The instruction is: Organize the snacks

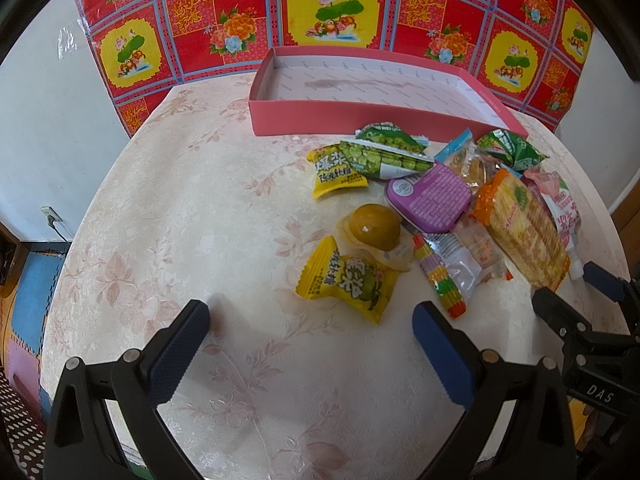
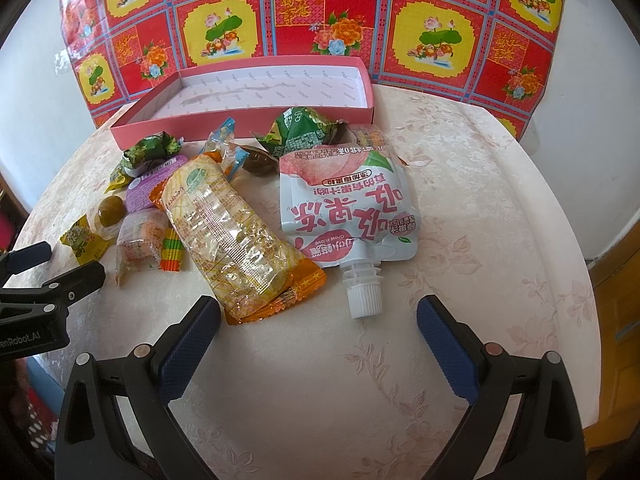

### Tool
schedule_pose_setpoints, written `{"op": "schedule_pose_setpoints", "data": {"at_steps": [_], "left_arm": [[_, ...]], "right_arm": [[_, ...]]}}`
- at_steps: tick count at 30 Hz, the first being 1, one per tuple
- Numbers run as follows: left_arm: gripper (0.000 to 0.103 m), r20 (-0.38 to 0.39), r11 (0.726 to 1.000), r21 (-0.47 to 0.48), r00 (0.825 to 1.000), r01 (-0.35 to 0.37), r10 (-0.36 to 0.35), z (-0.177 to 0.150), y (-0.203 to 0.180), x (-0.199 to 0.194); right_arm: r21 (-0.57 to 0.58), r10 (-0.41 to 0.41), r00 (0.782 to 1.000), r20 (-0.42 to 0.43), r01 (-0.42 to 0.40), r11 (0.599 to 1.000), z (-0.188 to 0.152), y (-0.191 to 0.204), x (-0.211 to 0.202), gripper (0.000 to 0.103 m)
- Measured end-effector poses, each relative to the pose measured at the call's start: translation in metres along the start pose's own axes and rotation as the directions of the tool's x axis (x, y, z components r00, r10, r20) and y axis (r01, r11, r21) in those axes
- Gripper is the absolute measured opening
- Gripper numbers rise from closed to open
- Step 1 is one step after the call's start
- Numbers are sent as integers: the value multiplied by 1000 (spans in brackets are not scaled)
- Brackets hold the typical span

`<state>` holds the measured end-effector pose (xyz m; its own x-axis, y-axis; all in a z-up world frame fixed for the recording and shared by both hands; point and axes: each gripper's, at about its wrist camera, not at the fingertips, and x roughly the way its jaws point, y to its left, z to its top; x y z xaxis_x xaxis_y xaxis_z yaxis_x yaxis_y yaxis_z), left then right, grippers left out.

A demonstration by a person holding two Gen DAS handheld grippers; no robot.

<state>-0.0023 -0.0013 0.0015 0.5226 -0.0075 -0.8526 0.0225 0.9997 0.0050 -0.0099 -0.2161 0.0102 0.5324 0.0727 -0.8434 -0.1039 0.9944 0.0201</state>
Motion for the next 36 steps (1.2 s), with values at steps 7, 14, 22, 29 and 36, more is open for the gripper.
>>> {"op": "schedule_pose_setpoints", "data": {"at_steps": [7,14,22,29,36], "left_arm": [[103,1,1000,0,1000,1,-1,0,0,0],[103,1,1000,10,1000,7,-7,2,-4,-1],[90,14,999,1,999,44,-44,2,2,-8],[87,91,996,57,993,69,-74,10,-7,-23],[69,77,991,98,992,91,-99,13,-12,-18]], "right_arm": [[-4,4,1000,0,-4,1000,1,1,1,100],[-15,16,1000,-1,-16,1000,-1,-4,-5,97],[-30,63,998,28,-62,998,-5,-4,-17,87],[-72,99,990,97,-92,993,3,-2,-37,84],[-129,140,985,100,-127,984,14,10,-40,72]]}}
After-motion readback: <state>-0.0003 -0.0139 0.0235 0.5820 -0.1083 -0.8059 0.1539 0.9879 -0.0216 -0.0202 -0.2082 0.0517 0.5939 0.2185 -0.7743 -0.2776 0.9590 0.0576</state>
